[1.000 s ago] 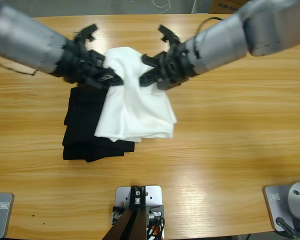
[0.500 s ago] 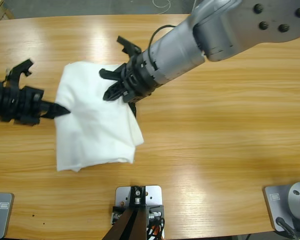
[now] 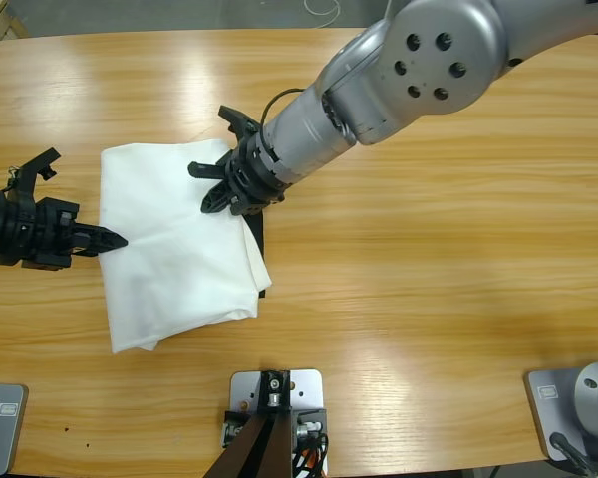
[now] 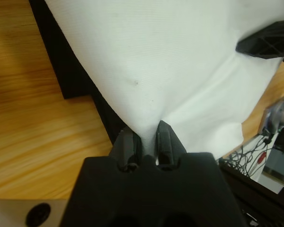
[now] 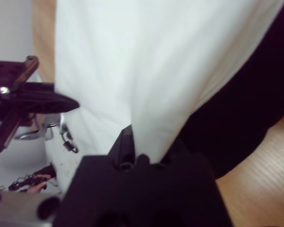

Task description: Fold clothes

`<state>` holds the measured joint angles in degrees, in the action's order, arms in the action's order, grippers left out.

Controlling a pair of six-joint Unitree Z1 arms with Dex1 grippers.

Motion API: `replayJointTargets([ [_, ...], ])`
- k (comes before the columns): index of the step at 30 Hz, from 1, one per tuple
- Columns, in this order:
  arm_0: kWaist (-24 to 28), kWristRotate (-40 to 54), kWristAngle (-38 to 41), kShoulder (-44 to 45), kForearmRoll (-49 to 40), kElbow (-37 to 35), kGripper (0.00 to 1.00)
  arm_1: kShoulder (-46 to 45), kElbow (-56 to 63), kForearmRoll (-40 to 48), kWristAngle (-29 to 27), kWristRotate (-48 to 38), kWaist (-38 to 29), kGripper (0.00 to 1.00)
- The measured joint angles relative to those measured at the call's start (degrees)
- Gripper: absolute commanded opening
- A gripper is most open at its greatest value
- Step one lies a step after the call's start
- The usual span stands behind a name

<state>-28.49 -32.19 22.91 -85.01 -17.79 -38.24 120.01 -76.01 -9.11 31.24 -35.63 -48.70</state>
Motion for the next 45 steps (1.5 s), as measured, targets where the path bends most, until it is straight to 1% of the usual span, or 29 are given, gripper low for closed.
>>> replayJointTargets([
  [1,0.1,0.0,0.0,-0.8,0.4,0.1,0.995,0.1,0.0,-0.1,-1.4,0.0,-0.1,1.0],
  [4,0.3,0.2,0.7,-4.4,2.5,0.5,0.998,0.1,-0.1,-1.5,-5.8,-0.4,-0.1,1.0],
  [7,0.8,1.0,1.1,-7.3,4.5,0.5,1.0,-0.1,-0.1,-2.6,-8.3,-1.0,-0.1,1.0],
  [10,2.2,2.2,1.2,-8.1,5.0,0.9,1.0,-0.6,-0.1,-3.3,-10.6,-1.1,-0.1,1.0],
  [12,4.0,3.7,1.2,-7.9,5.0,1.4,0.991,-2.0,-0.1,-4.4,-12.3,-1.1,-0.1,0.994],
  [13,5.3,4.6,1.2,-7.4,4.9,1.6,0.985,-3.2,-0.1,-4.7,-12.9,-0.8,-0.1,0.879],
  [14,6.4,5.7,1.2,-6.5,4.8,1.7,0.976,-4.5,-0.1,-4.9,-13.2,-0.3,-0.1,0.604],
  [15,7.5,6.7,1.2,-5.4,4.7,1.7,0.933,-5.8,-0.2,-5.3,-13.4,0.2,-0.1,0.413],
  [16,8.5,7.2,1.2,-4.0,4.6,1.7,0.872,-7.0,-0.3,-6.1,-13.5,0.6,-0.1,0.321],
  [17,9.3,7.4,1.2,-2.3,4.5,1.7,0.854,-8.3,-0.4,-7.1,-13.5,1.0,-0.1,0.077],
  [18,9.7,7.6,1.2,-0.4,4.1,1.5,0.758,-9.6,-0.7,-8.6,-13.5,1.2,-0.1,0.0],
  [19,9.8,7.7,1.2,1.7,3.6,1.1,0.595,-11.1,-1.0,-10.2,-13.0,1.1,-0.1,0.0],
  [20,9.8,7.7,1.2,3.8,2.9,0.5,0.481,-12.5,-1.1,-11.2,-11.7,0.4,-0.1,0.0],
  [21,9.7,7.7,1.4,5.5,2.3,-0.4,0.387,-14.1,-1.0,-11.4,-10.1,-0.6,-0.1,0.0],
  [22,9.4,7.6,1.6,6.7,1.9,-1.2,0.179,-15.6,-0.6,-10.9,-8.3,-1.2,-0.1,0.0],
  [23,9.2,7.0,2.2,7.3,1.5,-2.0,0.009,-16.8,0.5,-9.3,-6.5,-1.6,-0.1,0.0],
  [24,9.0,5.7,3.1,7.3,1.2,-2.7,0.0,-17.5,2.3,-6.5,-4.6,-1.7,-0.1,0.0],
  [27,8.7,1.7,6.7,5.6,1.1,-4.6,0.0,-17.4,9.9,6.1,1.1,-1.9,-0.1,0.0],
  [31,6.7,0.8,9.5,-3.8,1.1,-10.7,0.0,-12.7,16.2,22.9,7.9,-2.6,-0.2,0.0],
  [35,4.1,0.8,12.0,-13.9,1.5,-17.1,0.0,-6.3,20.7,36.2,11.5,-4.0,-0.2,0.0],
  [37,3.5,0.8,13.0,-17.2,2.2,-18.5,0.0,-3.8,23.3,41.1,12.4,-4.5,-0.2,0.0],
  [41,3.1,0.8,13.5,-20.1,3.5,-18.1,0.0,-0.5,28.6,49.6,13.6,-5.3,-0.2,0.0],
  [45,3.0,0.8,11.9,-19.8,7.0,-12.5,0.0,3.6,32.8,55.9,14.6,-5.5,-0.2,0.0],
])
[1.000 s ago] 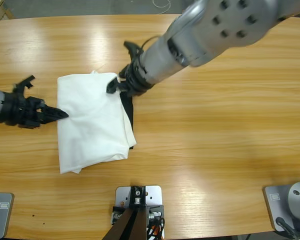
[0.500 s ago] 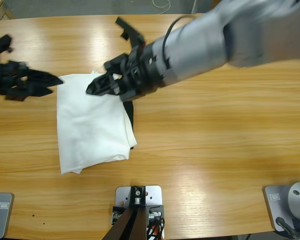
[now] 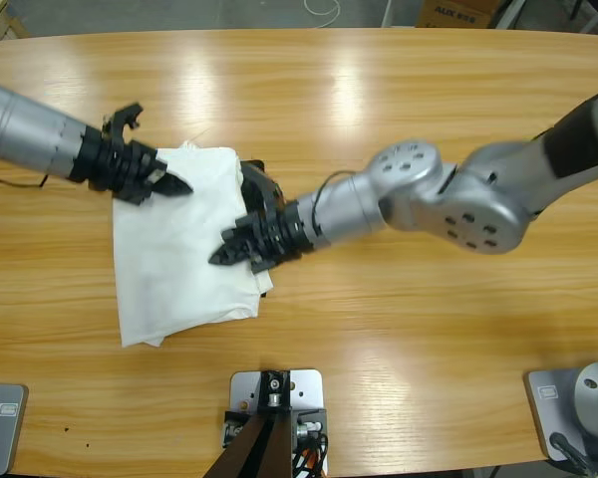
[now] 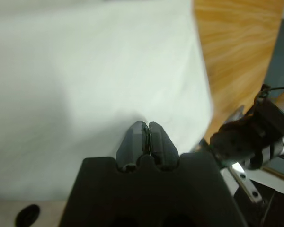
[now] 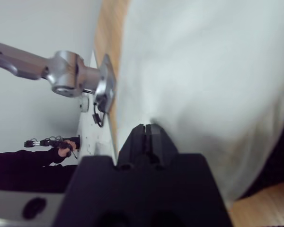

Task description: Fold clothes

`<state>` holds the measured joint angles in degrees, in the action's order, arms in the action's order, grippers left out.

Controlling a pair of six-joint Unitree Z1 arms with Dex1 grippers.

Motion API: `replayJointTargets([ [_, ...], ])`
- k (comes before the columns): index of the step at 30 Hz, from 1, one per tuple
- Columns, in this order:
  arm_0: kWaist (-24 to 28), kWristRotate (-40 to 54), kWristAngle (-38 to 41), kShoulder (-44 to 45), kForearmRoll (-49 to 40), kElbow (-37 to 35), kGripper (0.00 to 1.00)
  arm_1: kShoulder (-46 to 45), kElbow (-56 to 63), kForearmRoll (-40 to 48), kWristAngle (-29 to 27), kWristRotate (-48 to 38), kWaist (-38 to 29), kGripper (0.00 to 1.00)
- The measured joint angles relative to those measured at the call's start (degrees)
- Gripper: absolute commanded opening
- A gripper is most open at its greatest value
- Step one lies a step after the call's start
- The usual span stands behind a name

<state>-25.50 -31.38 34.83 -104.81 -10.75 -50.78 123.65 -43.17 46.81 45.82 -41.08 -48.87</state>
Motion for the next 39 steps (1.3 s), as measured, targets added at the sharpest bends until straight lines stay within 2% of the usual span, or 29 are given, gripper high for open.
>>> replayJointTargets([
  [4,0.0,0.0,-1.1,0.0,4.9,5.1,0.0,3.5,2.3,5.0,0.0,-0.2,0.0,0.0],
  [12,2.3,0.1,-1.9,-1.7,9.3,5.8,0.0,2.8,4.7,6.7,-1.2,-0.5,0.0,0.0],
  [13,2.9,0.2,-1.9,-1.7,9.4,5.7,0.211,2.4,5.0,6.8,-1.5,-0.5,0.0,0.0],
  [14,3.3,0.4,-1.9,-1.7,9.6,5.4,0.472,1.9,5.5,6.8,-1.9,-0.5,0.0,0.0],
  [15,3.7,0.5,-1.9,-1.5,9.8,5.1,0.572,1.5,5.9,6.8,-2.2,-0.5,0.0,0.0],
  [16,4.0,0.5,-1.7,-0.9,10.0,4.7,0.591,0.9,6.2,6.6,-2.6,-0.5,0.0,0.0],
  [19,4.8,0.5,-1.2,4.0,10.3,3.6,0.561,-4.2,6.2,0.2,-3.1,0.7,0.0,0.0],
  [22,5.7,-0.6,-1.2,11.9,9.9,3.2,0.425,-10.8,2.2,-10.3,-3.4,2.8,0.0,0.0],
  [23,5.8,-1.0,-1.2,14.9,8.6,3.2,0.261,-12.7,0.1,-13.4,-3.4,3.4,0.0,0.0],
  [24,5.7,-1.4,-1.2,18.0,6.8,3.3,0.054,-14.2,-2.2,-16.0,-3.4,3.9,0.0,0.0],
  [25,5.5,-1.6,-1.2,20.8,5.3,4.0,0.0,-15.1,-4.5,-17.9,-3.4,4.4,0.0,0.0],
  [28,3.9,-2.8,-1.2,27.3,3.2,11.6,0.0,-14.7,-10.8,-21.7,-2.7,5.8,0.4,0.0],
  [32,1.7,-4.8,-2.3,31.0,4.3,22.8,0.0,-10.0,-16.9,-23.0,0.1,7.3,3.2,0.0],
  [35,1.1,-5.8,-2.8,31.2,7.1,27.2,0.0,-5.1,-19.8,-23.2,2.3,8.3,5.5,0.0],
  [39,-0.1,-6.5,-2.8,28.5,12.9,29.6,0.0,0.7,-22.3,-23.3,4.3,9.0,7.5,0.0],
])
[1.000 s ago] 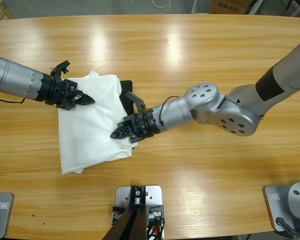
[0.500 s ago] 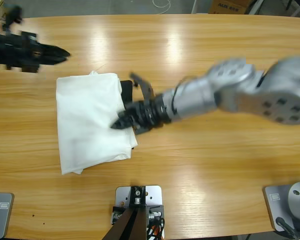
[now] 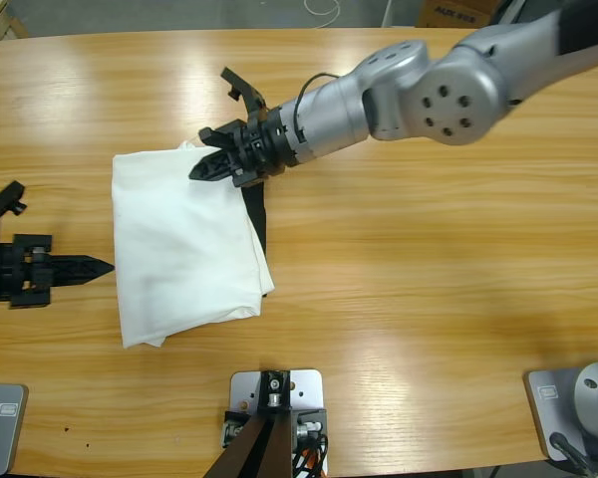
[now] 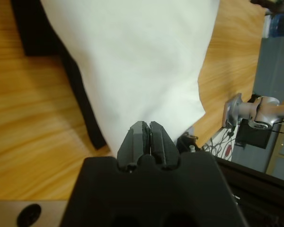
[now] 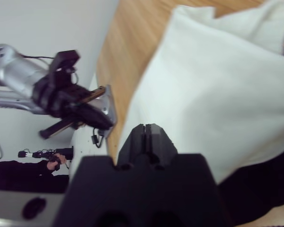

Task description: Fold clothes

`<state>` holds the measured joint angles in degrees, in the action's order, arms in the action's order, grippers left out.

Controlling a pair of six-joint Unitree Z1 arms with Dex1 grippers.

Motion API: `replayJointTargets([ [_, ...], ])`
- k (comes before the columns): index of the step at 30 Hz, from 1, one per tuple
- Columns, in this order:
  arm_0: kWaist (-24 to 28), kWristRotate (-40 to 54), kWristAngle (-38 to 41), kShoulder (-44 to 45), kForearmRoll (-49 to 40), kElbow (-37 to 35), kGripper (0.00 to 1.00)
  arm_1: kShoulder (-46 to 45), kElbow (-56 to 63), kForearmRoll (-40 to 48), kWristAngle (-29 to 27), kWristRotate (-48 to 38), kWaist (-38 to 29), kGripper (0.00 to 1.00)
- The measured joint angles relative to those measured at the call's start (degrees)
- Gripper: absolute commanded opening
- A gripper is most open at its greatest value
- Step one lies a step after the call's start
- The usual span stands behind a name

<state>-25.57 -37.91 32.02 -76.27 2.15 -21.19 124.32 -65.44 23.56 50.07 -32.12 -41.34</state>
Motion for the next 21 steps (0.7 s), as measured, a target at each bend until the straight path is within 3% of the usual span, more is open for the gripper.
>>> replayJointTargets([
  [10,-7.9,-4.5,-0.1,-13.0,13.9,1.0,0.0,5.8,-1.6,0.0,0.0,0.9,1.1,0.0],
  [21,-5.7,-4.7,-0.6,-16.4,20.8,7.1,0.0,7.1,-3.4,-1.2,-4.6,2.3,5.6,0.0],
])
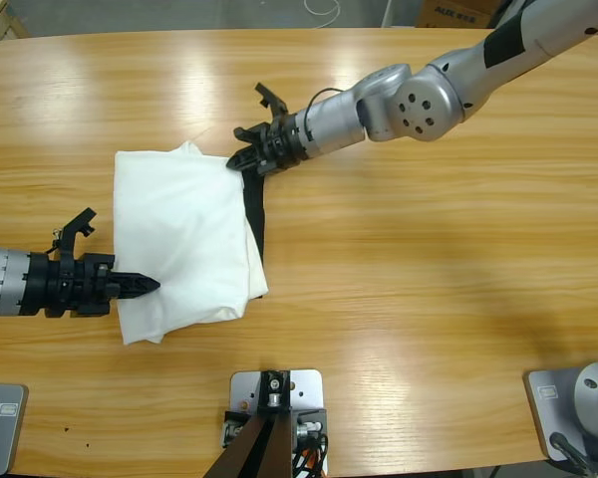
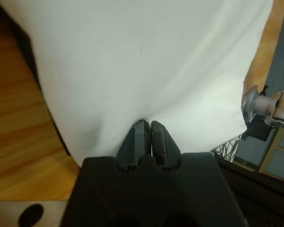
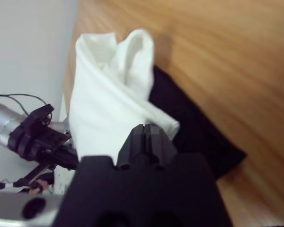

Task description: Fold clothes

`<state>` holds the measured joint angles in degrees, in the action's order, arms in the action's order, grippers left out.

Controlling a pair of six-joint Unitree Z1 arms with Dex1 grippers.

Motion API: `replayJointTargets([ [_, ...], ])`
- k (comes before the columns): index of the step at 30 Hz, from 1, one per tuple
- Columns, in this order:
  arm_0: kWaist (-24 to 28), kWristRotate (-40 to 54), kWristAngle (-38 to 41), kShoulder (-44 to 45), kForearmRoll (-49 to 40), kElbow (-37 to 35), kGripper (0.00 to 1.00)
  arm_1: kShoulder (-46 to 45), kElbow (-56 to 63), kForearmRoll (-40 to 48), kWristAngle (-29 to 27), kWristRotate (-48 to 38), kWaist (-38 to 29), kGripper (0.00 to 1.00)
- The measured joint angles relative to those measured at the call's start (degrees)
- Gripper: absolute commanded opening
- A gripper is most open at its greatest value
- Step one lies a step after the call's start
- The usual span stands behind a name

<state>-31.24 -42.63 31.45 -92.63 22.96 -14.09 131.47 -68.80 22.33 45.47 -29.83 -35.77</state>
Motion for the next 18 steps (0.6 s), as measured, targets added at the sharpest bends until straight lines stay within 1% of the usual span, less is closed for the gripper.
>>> replayJointTargets([
  [2,0.8,0.0,0.5,0.3,0.4,0.3,0.0,-0.1,0.0,-0.4,-1.0,0.9,0.6,0.0],
  [4,1.2,-0.5,1.3,2.5,0.4,0.6,0.0,-0.6,0.0,-0.6,-1.8,2.3,1.8,0.0],
  [7,1.5,-3.9,2.3,10.4,0.1,0.3,0.0,-3.5,-0.1,-2.2,-2.3,3.9,3.8,0.0],
  [10,1.7,-6.7,2.3,18.6,-3.1,-2.8,0.0,-10.7,-0.2,-6.5,-2.7,5.1,4.2,0.0],
  [12,2.3,-7.4,2.3,21.3,-6.9,-5.6,0.0,-16.0,-0.1,-9.6,-2.7,5.4,2.8,0.0],
  [15,3.9,-7.6,1.8,21.3,-10.5,-7.5,0.0,-21.5,3.2,-11.1,-3.3,5.6,-2.4,0.0],
  [16,4.5,-7.6,1.7,20.6,-11.0,-7.6,0.073,-22.4,5.3,-11.1,-3.9,5.6,-4.0,0.0],
  [17,5.2,-7.3,1.6,19.5,-11.3,-7.8,0.546,-23.1,7.8,-10.8,-4.7,5.6,-5.6,0.422],
  [18,5.7,-6.5,1.6,18.1,-11.5,-8.1,0.891,-23.9,10.4,-10.6,-5.8,5.5,-7.0,0.957],
])
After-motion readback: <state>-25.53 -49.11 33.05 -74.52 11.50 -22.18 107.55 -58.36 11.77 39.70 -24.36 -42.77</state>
